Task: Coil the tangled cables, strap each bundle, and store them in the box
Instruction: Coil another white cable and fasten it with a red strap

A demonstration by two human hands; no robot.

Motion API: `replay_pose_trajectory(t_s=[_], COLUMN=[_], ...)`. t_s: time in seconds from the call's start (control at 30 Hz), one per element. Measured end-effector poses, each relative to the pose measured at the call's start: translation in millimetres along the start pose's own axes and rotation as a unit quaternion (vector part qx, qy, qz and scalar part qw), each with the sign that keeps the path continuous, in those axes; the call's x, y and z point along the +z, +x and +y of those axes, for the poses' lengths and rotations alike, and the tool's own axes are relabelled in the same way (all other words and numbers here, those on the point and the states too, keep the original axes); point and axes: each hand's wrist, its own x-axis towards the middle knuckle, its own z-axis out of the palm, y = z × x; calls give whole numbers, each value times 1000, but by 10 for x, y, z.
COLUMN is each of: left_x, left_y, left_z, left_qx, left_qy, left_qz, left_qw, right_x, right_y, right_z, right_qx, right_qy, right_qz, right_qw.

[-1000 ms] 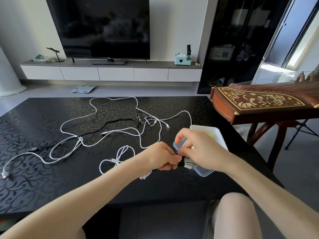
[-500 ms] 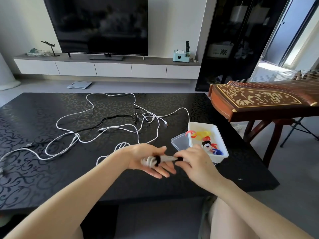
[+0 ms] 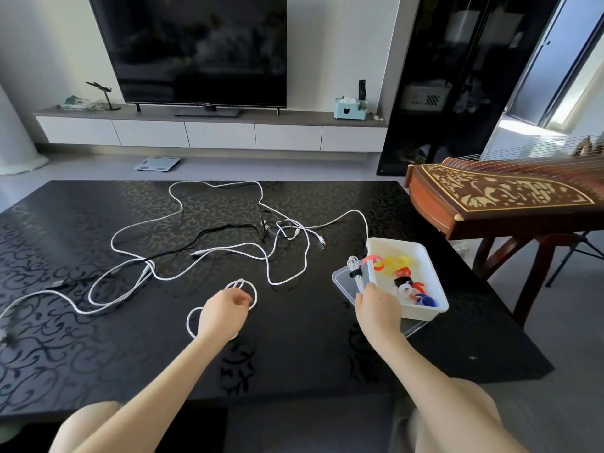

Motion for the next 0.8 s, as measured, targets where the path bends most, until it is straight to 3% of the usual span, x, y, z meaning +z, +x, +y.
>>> replay_pose_trajectory(t_s=[0.2,0.3,0.37,0.5,0.6,0.7,0.8], left_x=[-131,-193,-230,-220,-174,-160,-145], left_y=[94,136,156,137,129,142,89], left_z=[-382,-553,-676,-857,-912,-941,-958], left_qx=[3,-1,-11,-3,26,52,115], left_qy=[47,47,66,135,172,217,259], left_qz=[80,91,72,8,17,4,-1], left_qw=[996,995,995,991,985,975,959], right_x=[65,98,140,275,423,531,560], right_y=[82,-14,-120,-265,-313,-375,-454], right_z=[-175,-433,-678,-1172,-1472,-1652,-1668], right_qx=[-50,-192,-298,-407,-427,-383,-335], right_qy=[-104,-36,43,99,65,41,147], right_qz=[-5,5,-22,-62,-87,-93,-141], right_qw=[993,981,953,906,898,918,920])
